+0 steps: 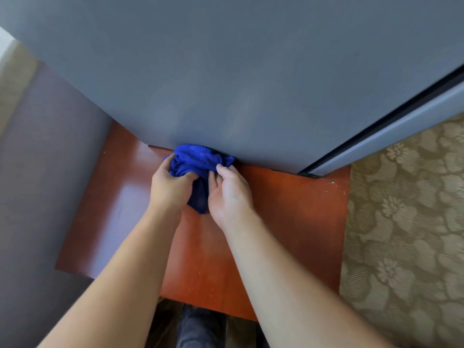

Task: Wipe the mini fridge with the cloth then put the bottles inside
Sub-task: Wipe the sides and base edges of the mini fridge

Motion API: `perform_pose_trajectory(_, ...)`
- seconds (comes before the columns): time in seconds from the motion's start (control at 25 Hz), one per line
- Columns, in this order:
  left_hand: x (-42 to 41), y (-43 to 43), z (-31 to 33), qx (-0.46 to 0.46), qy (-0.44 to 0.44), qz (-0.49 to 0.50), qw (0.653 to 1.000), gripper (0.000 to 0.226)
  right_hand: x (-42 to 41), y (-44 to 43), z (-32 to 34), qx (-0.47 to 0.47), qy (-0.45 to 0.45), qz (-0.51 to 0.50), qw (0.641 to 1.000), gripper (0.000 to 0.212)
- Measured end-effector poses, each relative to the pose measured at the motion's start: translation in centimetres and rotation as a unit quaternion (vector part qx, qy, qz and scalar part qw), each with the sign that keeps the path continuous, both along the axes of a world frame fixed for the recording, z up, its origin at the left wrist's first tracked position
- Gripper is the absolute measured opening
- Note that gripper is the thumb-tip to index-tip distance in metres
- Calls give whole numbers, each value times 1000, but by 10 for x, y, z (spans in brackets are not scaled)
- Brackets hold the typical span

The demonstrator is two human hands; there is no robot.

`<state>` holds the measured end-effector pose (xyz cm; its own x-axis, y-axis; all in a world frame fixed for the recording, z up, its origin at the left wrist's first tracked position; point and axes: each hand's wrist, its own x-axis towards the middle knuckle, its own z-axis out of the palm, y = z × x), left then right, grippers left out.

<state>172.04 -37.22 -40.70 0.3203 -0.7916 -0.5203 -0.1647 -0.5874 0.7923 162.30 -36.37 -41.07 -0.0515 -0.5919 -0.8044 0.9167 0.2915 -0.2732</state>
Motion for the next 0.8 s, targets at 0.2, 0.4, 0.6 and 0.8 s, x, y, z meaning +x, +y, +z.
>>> perform_pose_trajectory(0.2, -59, 15, 1, -28, -6, -39, 999, 46, -67, 22, 10, 13, -2, -65, 998, 23)
perform_pose_trajectory(0.4, -150, 50, -2, -29, 80, -93, 992, 33, -153, 54, 37, 29, 24, -153, 987, 30)
perform_pose_trajectory(0.6, -196, 63, 21, 53, 201, -89, 974, 32, -196, 76, 84, 22, 74, -124, 989, 40)
perform_pose_trajectory(0.8, -203, 81, 107, -24, 239, -81, 967, 32, -217, 93, 168, -91, 87, -66, 990, 41)
